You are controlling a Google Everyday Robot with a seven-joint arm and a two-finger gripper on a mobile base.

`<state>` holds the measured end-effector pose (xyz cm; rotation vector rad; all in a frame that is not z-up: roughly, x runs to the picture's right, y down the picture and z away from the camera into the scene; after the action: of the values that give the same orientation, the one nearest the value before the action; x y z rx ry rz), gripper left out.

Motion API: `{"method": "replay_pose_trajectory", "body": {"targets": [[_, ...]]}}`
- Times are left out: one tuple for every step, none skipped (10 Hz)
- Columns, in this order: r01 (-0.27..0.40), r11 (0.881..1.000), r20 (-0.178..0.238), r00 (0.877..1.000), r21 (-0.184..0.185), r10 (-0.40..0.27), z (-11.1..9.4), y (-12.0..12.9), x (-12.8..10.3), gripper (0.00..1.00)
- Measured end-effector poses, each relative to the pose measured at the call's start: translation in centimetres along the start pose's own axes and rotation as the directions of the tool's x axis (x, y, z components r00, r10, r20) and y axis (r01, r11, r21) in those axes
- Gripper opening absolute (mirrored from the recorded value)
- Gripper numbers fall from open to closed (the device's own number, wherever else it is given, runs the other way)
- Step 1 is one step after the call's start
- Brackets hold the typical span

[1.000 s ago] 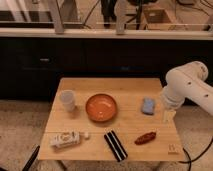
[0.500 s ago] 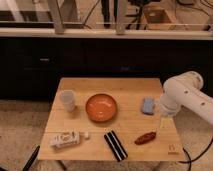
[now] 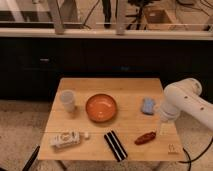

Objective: Drag the pepper across the table

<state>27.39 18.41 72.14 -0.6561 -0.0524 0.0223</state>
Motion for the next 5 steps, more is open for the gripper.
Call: {"method": "replay_pose_trajectory", "body": {"targets": [[0.012,1.000,0.009,1.000,-0.013,-0.011,1.1,0.1,-0.1,0.80],[0.014,1.000,0.018,1.000,-0.022,-0.013,1.7,0.2,-0.1,0.80],[0.011,0.999,0.027,1.000,-0.032,-0.010,2.2,0.6,-0.2,0.80],[0.010,0.999,0.034,0.999,-0.043,-0.009,2.8,1.2,-0.3,0.80],[0.010,0.998,0.041,0.999,-0.055,-0.008,3.8,1.7,-0.3,0.80]]}}
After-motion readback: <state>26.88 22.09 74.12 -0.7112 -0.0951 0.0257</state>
